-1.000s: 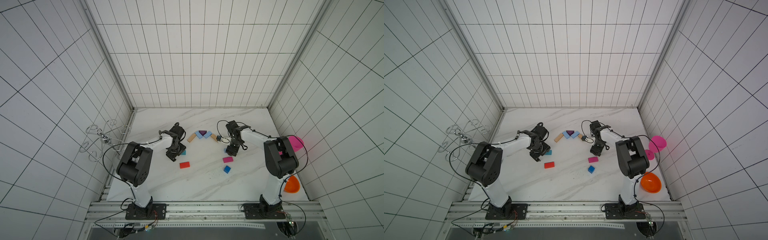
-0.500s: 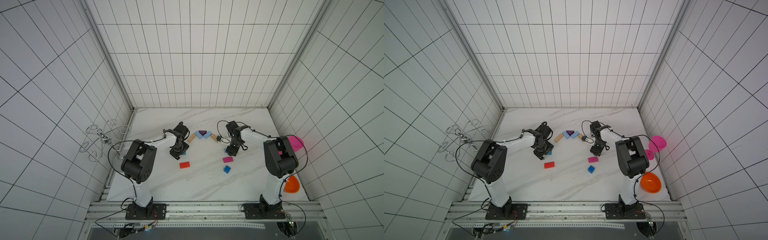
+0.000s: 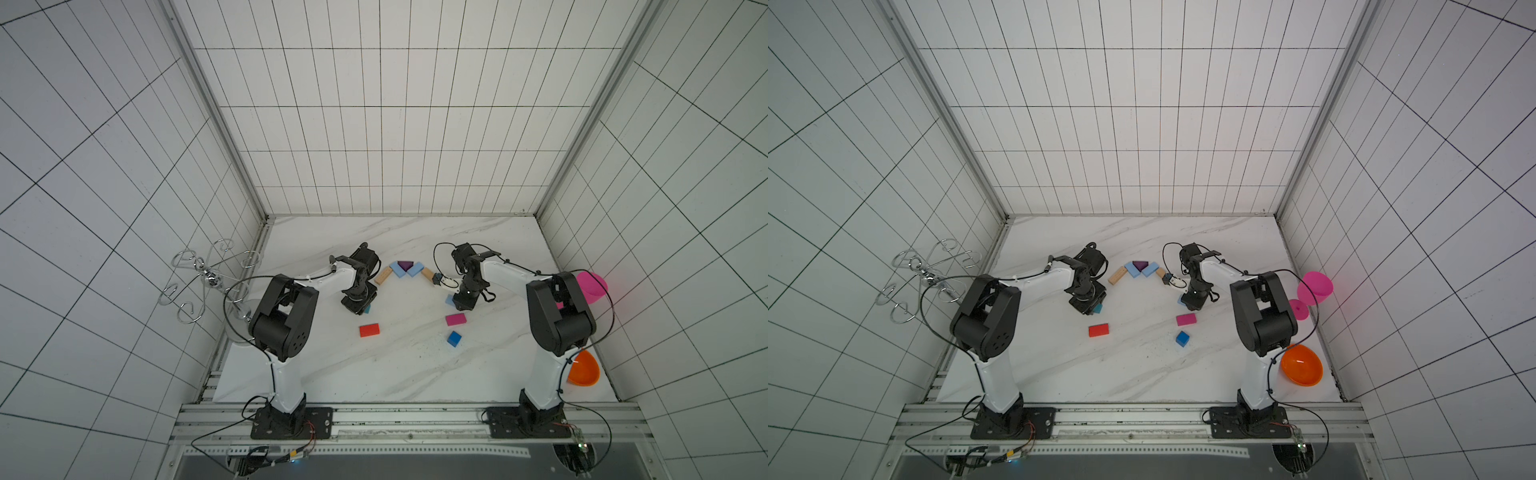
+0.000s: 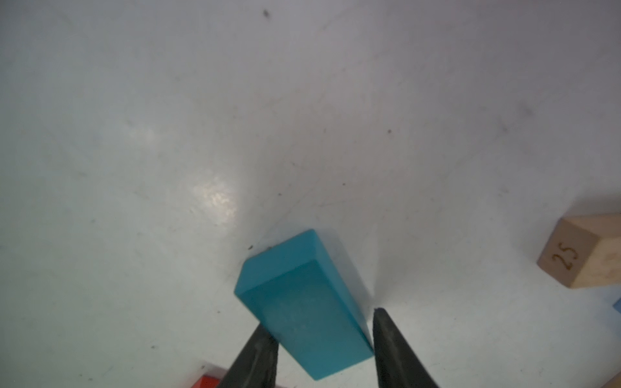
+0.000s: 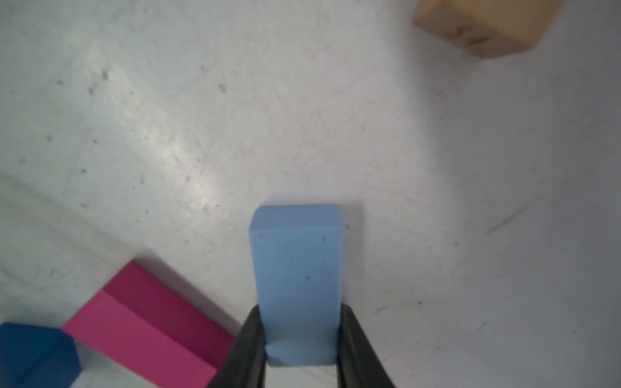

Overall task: Assemble a heart with building blocks
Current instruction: Pick up the building block from the center of the board.

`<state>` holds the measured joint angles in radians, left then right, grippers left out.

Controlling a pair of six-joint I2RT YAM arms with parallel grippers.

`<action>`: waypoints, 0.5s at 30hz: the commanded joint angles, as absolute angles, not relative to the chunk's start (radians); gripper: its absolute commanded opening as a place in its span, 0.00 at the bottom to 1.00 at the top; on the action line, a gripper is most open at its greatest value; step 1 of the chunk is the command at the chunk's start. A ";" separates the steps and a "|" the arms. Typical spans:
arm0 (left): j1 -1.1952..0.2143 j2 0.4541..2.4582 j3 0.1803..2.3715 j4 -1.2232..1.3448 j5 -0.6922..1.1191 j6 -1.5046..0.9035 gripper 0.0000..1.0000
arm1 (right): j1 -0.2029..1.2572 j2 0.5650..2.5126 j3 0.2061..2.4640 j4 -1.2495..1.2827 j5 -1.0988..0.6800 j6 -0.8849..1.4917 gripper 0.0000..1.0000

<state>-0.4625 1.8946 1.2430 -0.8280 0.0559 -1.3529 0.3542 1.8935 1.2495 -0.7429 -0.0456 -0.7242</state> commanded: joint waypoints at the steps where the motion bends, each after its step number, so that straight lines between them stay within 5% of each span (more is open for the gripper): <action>1: -0.469 1.950 1.208 -0.777 0.040 -1.358 0.38 | 0.361 1.921 1.233 -0.767 -0.065 -0.715 0.13; 15: -0.515 1.812 1.143 -0.851 -0.044 -1.284 0.30 | 0.324 1.801 1.244 -0.753 -0.141 -0.578 0.00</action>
